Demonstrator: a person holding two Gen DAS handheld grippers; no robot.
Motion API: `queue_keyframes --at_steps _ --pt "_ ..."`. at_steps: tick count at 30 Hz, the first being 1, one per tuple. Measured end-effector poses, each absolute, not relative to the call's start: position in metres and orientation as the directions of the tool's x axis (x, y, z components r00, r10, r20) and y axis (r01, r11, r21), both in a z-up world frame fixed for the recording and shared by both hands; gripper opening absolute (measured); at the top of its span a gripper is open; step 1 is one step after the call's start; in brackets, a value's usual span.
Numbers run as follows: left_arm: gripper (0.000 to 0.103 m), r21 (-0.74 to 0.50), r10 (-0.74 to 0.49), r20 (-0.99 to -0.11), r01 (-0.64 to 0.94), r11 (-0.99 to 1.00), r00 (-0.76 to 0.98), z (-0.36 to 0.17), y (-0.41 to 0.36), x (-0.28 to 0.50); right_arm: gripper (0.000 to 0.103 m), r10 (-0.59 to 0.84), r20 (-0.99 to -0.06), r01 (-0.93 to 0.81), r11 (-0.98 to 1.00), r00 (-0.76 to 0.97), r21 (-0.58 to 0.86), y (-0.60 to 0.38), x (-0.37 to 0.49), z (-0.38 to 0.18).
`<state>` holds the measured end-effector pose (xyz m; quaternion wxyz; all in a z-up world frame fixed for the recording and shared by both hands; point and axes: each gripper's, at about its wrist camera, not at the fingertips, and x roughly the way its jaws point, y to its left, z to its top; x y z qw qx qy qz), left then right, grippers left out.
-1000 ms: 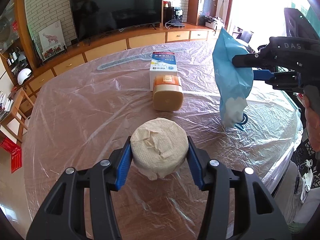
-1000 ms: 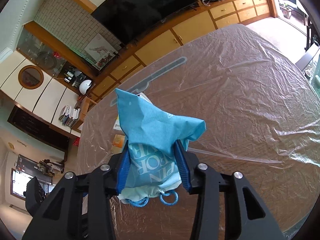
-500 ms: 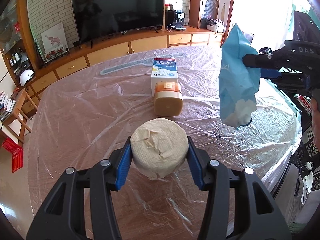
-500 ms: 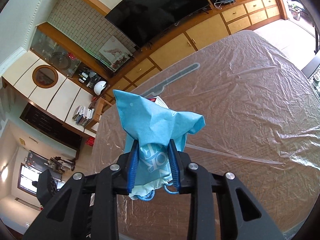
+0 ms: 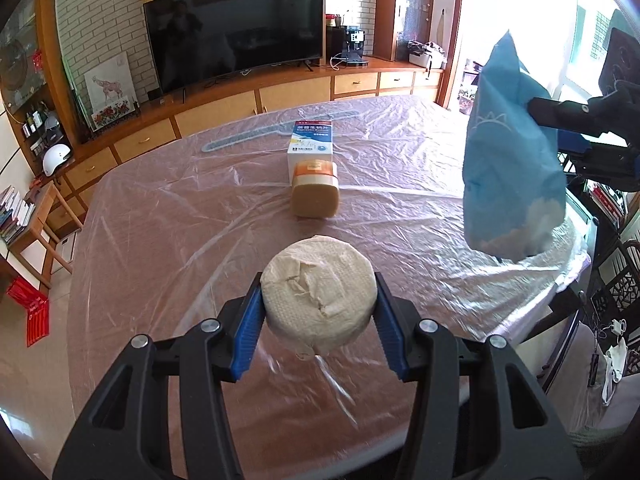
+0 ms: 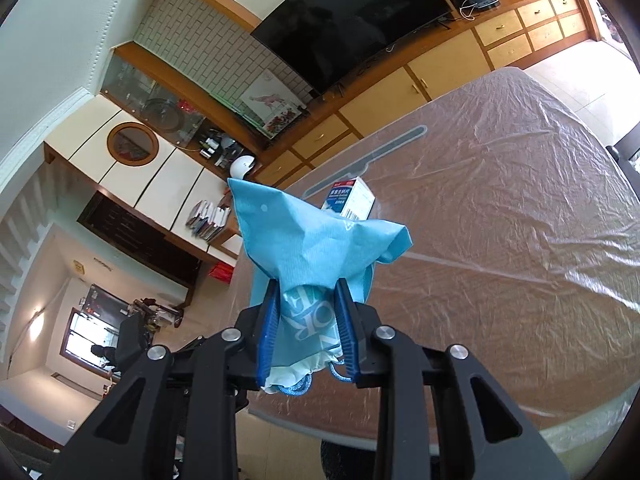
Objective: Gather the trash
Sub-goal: 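Carry the bread and the blue bag over the black bin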
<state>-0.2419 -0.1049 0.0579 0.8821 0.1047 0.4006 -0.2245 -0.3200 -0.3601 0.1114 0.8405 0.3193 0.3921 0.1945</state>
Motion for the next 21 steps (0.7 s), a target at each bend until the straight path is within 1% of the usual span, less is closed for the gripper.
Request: queue_keyframes --at_steps 6,11,21 --pt "0.052 0.011 -0.315 -0.755 0.491 0.871 0.576 0.063 -0.106 -0.273 0.027 0.616 -0.527 -0.108 0.703 0.585 0.703 -0.359 -0.353 0.118" --pt "0.052 0.002 -0.323 -0.76 0.5 0.866 0.564 0.064 -0.106 -0.298 0.027 0.655 -0.527 -0.111 0.677 0.541 0.728 -0.358 -0.381 0.113" --pt "0.052 0.007 -0.32 -0.788 0.528 0.849 0.525 0.052 -0.114 -0.345 0.027 0.691 -0.575 -0.113 0.677 0.437 0.727 -0.343 -0.423 0.092"
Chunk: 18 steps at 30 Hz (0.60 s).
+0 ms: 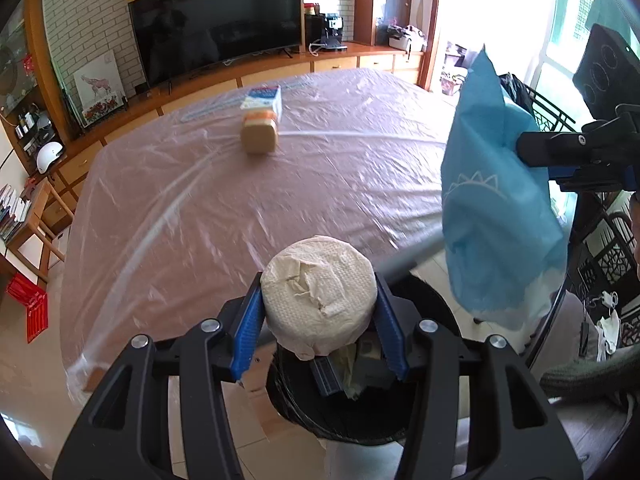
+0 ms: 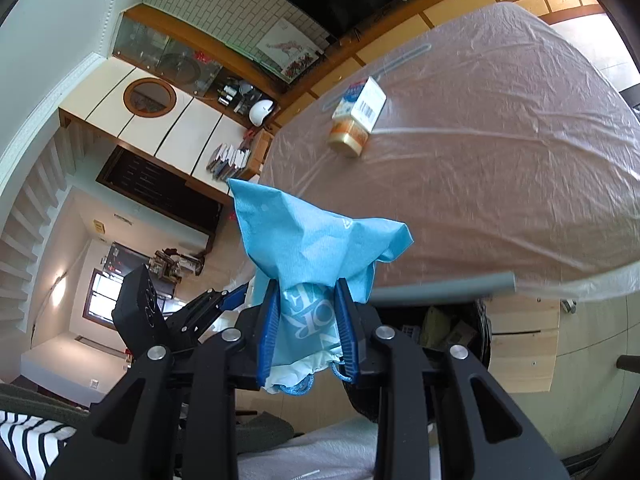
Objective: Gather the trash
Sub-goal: 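Carry the bread and the blue bag over the black bin, then open both tools over the black bin to drop the bread and bag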
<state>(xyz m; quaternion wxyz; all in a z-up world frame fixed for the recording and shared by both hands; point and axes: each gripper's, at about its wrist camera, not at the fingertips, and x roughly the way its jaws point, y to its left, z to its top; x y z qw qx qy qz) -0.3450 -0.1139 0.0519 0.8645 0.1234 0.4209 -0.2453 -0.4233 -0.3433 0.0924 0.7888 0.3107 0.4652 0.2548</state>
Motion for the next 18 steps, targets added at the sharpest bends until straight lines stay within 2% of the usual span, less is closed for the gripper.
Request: queue_keyframes --at_steps 18 --pt "0.052 0.01 -0.288 -0.849 0.557 0.831 0.444 0.005 -0.127 -0.377 0.027 0.668 -0.664 -0.072 0.721 0.336 0.689 -0.33 -0.441 0.042"
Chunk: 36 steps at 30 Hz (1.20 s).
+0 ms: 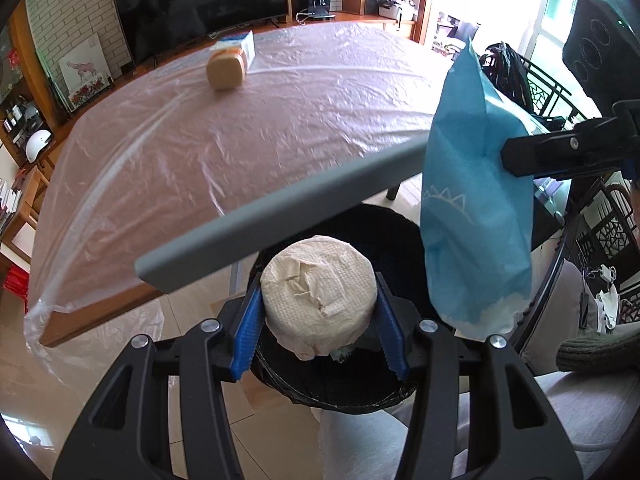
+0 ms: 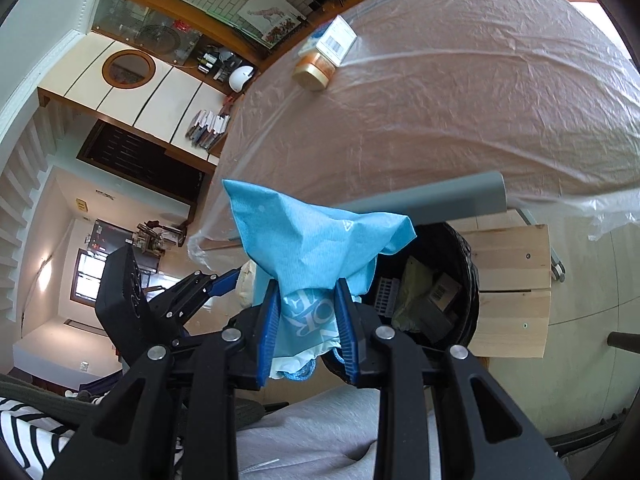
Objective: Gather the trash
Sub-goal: 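Open both tools over the black bin to drop the bread and bag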
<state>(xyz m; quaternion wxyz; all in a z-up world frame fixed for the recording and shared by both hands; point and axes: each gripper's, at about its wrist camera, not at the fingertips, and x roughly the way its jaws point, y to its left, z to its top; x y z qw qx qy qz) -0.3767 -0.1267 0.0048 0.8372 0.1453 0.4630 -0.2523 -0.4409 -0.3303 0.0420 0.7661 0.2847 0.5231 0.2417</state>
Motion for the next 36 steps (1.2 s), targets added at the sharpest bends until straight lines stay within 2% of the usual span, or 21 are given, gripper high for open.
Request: queue_keyframes --at_steps 23,25,26,27,28,33,36 --pt "0.053 0.024 -0.256 -0.891 0.6 0.799 0.376 -0.038 -0.141 -0.376 0.028 0.621 -0.749 0.0 0.77 0.232 0.638 -0.319 -0.439 -0.023" --pt "0.062 0.027 -0.252 -0.89 0.596 0.803 0.38 -0.04 -0.141 -0.372 0.032 0.608 -0.76 0.006 0.78 0.23 0.625 -0.319 -0.437 -0.026" --pt "0.075 0.03 -0.251 -0.887 0.589 0.807 0.388 -0.039 -0.14 -0.372 0.036 0.603 -0.764 0.011 0.783 0.229 0.621 -0.319 -0.437 -0.026" --pt "0.08 0.03 -0.253 -0.883 0.585 0.81 0.396 -0.038 -0.138 -0.371 0.041 0.597 -0.771 0.02 0.788 0.222 0.616 -0.32 -0.437 -0.028" --pt "0.081 0.028 -0.256 -0.88 0.583 0.812 0.399 -0.037 -0.138 -0.37 0.049 0.593 -0.774 0.027 0.79 0.223 0.613 -0.32 -0.438 -0.028" --pt "0.082 0.03 -0.258 -0.877 0.582 0.812 0.405 -0.029 -0.134 -0.37 0.052 0.556 -0.795 0.006 0.818 0.241 0.575 -0.323 -0.443 -0.021" --pt "0.082 0.018 -0.279 -0.864 0.579 0.815 0.419 -0.016 -0.13 -0.371 0.059 0.515 -0.811 -0.048 0.851 0.277 0.524 -0.321 -0.446 -0.001"
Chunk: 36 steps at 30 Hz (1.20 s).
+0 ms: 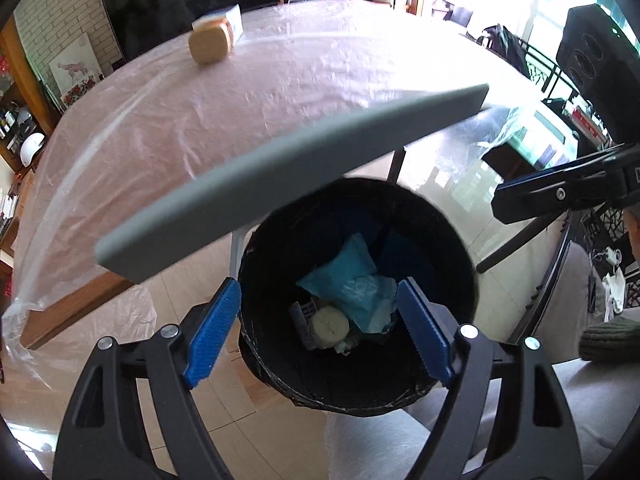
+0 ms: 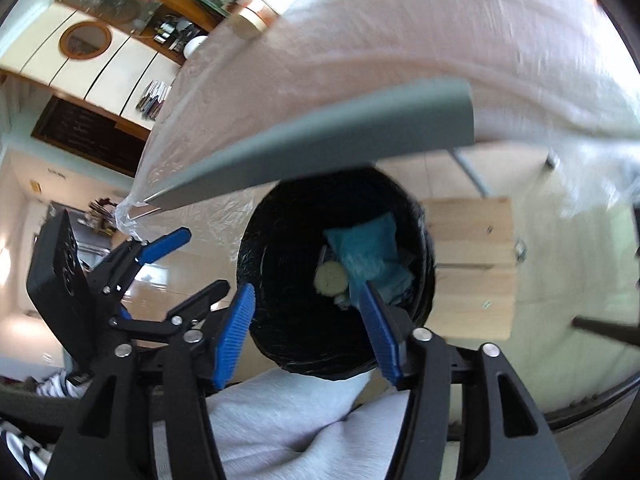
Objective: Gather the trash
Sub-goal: 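Open both tools over the black bin to drop the bread and bag, then grasp the white medicine box with the right tool while the left tool grasps the orange-capped jar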
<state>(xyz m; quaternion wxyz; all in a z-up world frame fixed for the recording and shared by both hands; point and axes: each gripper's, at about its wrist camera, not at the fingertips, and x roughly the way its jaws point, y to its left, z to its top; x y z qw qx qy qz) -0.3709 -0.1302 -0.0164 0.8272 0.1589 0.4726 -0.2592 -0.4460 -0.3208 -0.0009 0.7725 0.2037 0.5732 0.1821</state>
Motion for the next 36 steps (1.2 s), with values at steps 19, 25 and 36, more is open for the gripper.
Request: queue_keyframes --at_steps 19,25,36 --pt "0.098 0.181 -0.23 -0.71 0.487 0.854 0.666 0.05 -0.147 -0.233 0.099 0.337 -0.764 -0.019 0.92 0.55 0.392 -0.275 -0.22 0.136" --pt "0.098 0.214 -0.2 -0.735 0.501 0.838 0.648 0.032 -0.15 -0.184 0.093 0.38 -0.826 0.102 0.883 0.417 0.458 -0.253 -0.135 0.103" --pt "0.098 0.22 -0.198 -0.753 0.524 0.823 0.627 0.021 -0.165 -0.146 0.089 0.314 -0.905 0.167 0.914 0.288 0.37 -0.235 -0.076 0.054"
